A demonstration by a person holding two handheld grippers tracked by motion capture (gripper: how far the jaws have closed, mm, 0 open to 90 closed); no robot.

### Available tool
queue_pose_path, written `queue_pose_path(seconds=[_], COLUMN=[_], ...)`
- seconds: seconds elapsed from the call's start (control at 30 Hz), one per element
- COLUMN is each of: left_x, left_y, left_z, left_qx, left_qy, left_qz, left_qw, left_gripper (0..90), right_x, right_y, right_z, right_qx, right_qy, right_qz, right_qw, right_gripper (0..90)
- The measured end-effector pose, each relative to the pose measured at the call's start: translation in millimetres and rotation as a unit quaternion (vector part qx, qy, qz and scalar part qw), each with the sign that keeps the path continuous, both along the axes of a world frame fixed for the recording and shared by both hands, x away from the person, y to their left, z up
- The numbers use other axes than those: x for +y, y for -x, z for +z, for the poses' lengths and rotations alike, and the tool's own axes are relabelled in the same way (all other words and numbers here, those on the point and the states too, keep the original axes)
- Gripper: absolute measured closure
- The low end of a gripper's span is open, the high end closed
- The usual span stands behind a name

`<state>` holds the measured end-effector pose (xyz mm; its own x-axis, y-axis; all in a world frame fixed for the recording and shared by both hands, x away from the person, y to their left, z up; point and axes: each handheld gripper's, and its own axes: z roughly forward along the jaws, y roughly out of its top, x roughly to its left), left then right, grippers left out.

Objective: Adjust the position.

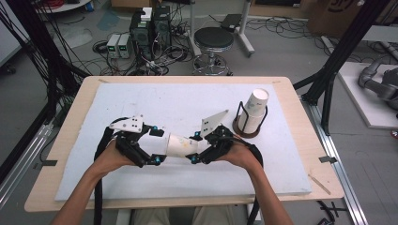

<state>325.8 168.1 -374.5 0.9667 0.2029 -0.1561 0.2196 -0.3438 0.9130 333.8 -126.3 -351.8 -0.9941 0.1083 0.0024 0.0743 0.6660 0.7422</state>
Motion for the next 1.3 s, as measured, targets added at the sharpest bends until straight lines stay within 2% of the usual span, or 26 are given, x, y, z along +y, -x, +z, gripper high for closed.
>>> queue_pose_path(seconds=[0.23,0.4,0.57,0.77,0.93,1.1,1.3], left_x=[1.7,2.1,2.6,3.7,1.8,1.6,1.1], left_y=[3.3,4.6,6.4,9.4,10.1,9.7,9.6], left_z=[-7.9,-12.8,-16.9,-25.3,-28.6,-29.5,-29.8], left_qx=[-0.006,-0.007,-0.007,-0.010,-0.007,-0.008,-0.008], left_qy=[0.035,0.047,0.061,0.093,0.096,0.104,0.107], left_qz=[0.007,0.011,0.013,0.019,0.013,0.011,0.008], left_qw=[0.9994,0.9988,0.9980,0.9954,0.9952,0.9945,0.9942], left_gripper=[6.1,6.1,6.1,6.1,6.1,6.1,6.1], right_x=[-5.3,-10.1,-12.5,-14.1,-13.3,-13.7,-15.0], right_y=[2.4,4.3,5.7,8.4,10.4,11.4,12.4], right_z=[-5.8,-10.5,-15.2,-20.5,-22.6,-24.2,-26.9], right_qx=[-0.003,0.000,0.000,-0.005,-0.010,-0.014,-0.017], right_qy=[-0.025,-0.047,-0.058,-0.082,-0.090,-0.111,-0.119], right_qz=[-0.008,-0.016,-0.019,-0.014,-0.013,-0.014,-0.015], right_qw=[0.9997,0.9988,0.9982,0.9965,0.9958,0.9936,0.9926], right_gripper=[37.7,37.7,37.7,37.6,37.6,37.6,37.6])
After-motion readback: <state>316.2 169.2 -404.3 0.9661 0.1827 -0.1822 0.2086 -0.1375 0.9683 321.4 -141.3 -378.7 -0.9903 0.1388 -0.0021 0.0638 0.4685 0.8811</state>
